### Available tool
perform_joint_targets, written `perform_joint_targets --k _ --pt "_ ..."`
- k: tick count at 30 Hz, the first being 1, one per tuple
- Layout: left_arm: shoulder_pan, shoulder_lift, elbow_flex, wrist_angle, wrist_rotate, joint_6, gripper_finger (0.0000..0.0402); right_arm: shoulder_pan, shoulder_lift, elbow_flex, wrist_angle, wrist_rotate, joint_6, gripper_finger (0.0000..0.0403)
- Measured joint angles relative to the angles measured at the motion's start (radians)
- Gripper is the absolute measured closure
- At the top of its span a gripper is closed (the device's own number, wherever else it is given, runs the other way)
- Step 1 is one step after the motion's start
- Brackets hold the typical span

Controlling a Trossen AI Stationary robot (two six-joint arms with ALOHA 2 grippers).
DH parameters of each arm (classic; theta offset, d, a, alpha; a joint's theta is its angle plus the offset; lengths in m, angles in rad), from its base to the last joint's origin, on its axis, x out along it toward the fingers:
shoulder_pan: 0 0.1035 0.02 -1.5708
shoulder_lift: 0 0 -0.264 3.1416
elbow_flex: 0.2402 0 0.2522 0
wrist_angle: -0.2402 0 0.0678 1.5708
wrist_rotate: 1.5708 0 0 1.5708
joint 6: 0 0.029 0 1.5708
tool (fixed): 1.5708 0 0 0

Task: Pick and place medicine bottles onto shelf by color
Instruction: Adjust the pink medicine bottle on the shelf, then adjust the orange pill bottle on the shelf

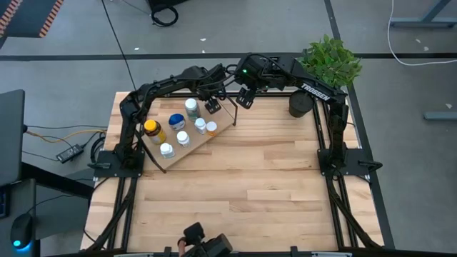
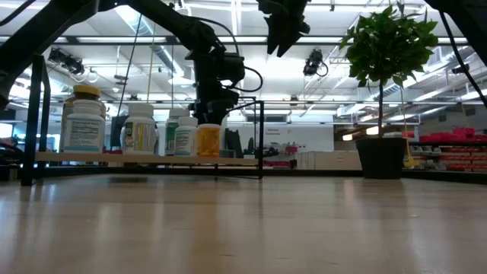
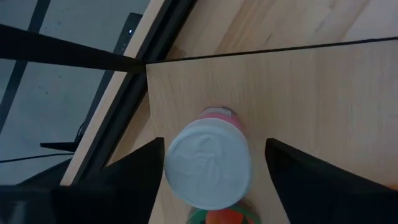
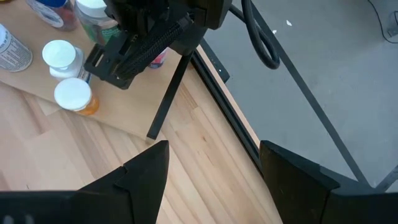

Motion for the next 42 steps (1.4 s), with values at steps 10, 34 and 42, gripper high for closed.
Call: perform_joint_targets --k 10,34,42 --pt "-0.028 -0.085 -0.001 -0.014 0.006 0.003 0.0063 0.000 0.000 0.000 0.000 0.000 0.003 0.0146" --pt "-0.276 -0.227 0.000 -0.214 0.164 0.232 0.0054 0.000 0.000 -0.001 0.000 -0.017 0.002 0.0146" --pt "-0.263 -0.187 0.000 -0.226 0.155 0.244 0.0054 0.008 0.000 -0.001 -0.002 -0.019 0.012 0.0146"
